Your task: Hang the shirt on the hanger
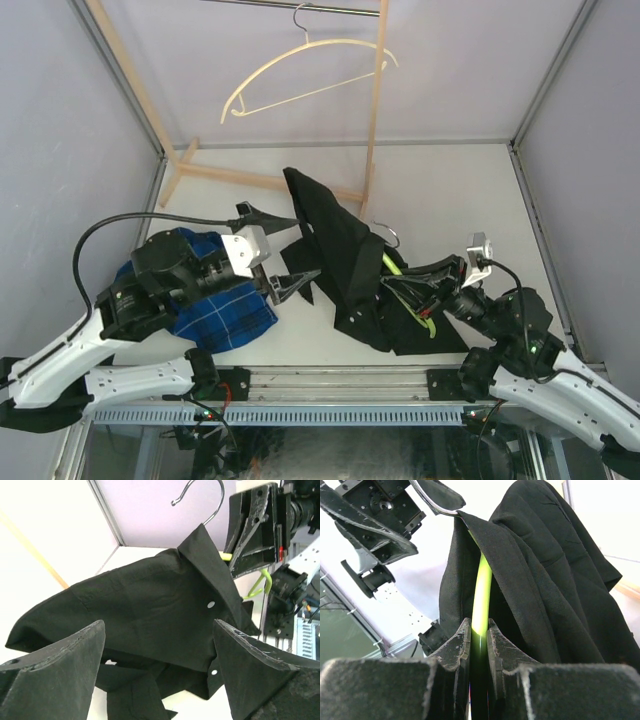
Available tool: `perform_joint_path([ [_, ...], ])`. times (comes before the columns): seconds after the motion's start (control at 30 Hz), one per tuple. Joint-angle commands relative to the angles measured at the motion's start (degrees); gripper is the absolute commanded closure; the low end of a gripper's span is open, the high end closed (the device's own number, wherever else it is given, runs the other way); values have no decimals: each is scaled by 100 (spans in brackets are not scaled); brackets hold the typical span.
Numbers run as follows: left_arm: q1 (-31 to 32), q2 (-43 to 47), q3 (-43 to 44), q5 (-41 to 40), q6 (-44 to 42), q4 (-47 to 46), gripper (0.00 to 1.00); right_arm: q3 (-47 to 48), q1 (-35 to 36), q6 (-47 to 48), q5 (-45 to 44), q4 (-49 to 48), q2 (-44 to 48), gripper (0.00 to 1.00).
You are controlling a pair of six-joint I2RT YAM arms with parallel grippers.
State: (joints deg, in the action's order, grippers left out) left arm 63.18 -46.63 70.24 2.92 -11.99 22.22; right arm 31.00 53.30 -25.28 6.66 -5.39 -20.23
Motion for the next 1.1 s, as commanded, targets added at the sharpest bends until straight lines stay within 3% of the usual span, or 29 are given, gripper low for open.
perform_joint_path([
  [0.0, -23, 46, 387, 398, -544, 360, 11, 116, 1, 209, 547, -675, 37, 100],
  [0.2, -21, 80, 300, 619, -887, 424, 14, 149, -8, 298, 1203, -703, -153, 100],
  [0.5, -16, -75, 781, 693, -1565, 1099, 14, 186, -7, 120, 1099, -572, -128, 100],
  [0.87, -16, -489, 1073, 1036, -1939, 1676, 16, 185, 0, 60, 1727, -700, -225, 100],
  [1.07, -18, -770, 1142, 1261, -2015, 1761, 35, 179, 14, 23, 1982, -826, -232, 100],
])
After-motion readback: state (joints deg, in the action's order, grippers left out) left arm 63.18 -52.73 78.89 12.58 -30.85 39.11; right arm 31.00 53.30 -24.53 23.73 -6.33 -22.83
